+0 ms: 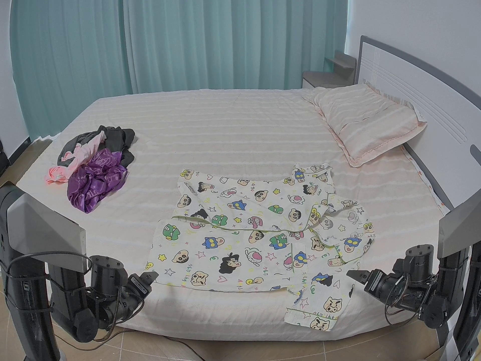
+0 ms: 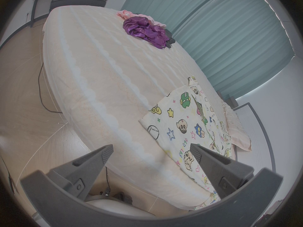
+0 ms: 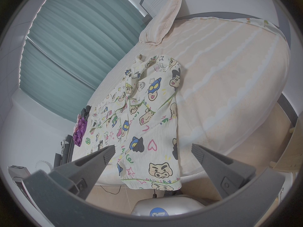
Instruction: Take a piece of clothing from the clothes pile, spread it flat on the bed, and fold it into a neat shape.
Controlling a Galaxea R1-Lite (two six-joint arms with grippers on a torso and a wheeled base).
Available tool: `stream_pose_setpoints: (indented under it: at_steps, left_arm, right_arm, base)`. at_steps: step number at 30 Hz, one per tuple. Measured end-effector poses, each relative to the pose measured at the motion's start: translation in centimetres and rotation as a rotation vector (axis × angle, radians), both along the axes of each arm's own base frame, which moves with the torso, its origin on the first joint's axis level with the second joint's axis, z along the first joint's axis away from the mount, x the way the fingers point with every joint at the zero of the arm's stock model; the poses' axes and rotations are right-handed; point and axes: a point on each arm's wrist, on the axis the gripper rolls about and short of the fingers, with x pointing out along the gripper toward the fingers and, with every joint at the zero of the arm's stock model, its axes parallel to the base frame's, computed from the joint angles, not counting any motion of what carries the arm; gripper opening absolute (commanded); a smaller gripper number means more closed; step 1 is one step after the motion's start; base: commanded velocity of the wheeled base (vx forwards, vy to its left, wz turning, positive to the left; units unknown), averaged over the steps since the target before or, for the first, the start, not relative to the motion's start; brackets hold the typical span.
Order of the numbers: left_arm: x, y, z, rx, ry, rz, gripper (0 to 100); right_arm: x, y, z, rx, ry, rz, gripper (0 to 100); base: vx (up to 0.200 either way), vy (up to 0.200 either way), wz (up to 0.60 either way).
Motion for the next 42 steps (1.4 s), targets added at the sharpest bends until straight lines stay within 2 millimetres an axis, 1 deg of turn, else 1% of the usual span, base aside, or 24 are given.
stream_pose_setpoints:
  at_steps: [3,12,20,24,32,35,36,42]
  left_arm:
    - [0.2,0.0,-0.2,0.001,0.002,0.002,100]
    - [2.0,-0.1,-0.1,-0.025,-0.068,0.017,100]
    - [3.0,-0.3,-0.9,-0.016,-0.072,0.016,100]
    - [3.8,-0.3,-1.1,-0.017,-0.087,0.021,100]
    - [5.5,-0.7,-2.0,0.051,-0.122,-0.017,100]
    - [5.7,-0.8,-2.4,0.074,-0.122,-0.016,100]
    - [5.7,-0.8,-2.5,0.078,-0.119,-0.015,0]
    - [5.5,-0.8,-2.9,0.085,-0.1,-0.012,0]
  right_arm:
    - [0.0,0.0,0.0,0.0,0.0,0.0,100]
    - [0.0,0.0,0.2,0.007,-0.008,-0.005,100]
    - [0.0,0.1,0.3,0.009,-0.013,-0.005,100]
    - [0.0,0.1,0.4,0.009,-0.014,-0.004,100]
    - [0.0,0.0,0.4,0.01,-0.015,-0.005,100]
    - [0.0,0.0,0.4,0.011,-0.014,-0.006,100]
    - [0.0,0.0,0.4,0.011,-0.014,-0.006,100]
    - [0.0,0.0,0.3,0.01,-0.012,-0.008,100]
  base:
    - [0.0,0.0,0.0]
    - [0.0,0.0,0.0]
    - [0.0,0.0,0.0]
    - [0.0,0.0,0.0]
    - [0.0,0.0,0.0]
    - [0.0,0.0,0.0]
    - [0.0,0.0,0.0]
    - [0.0,0.0,0.0]
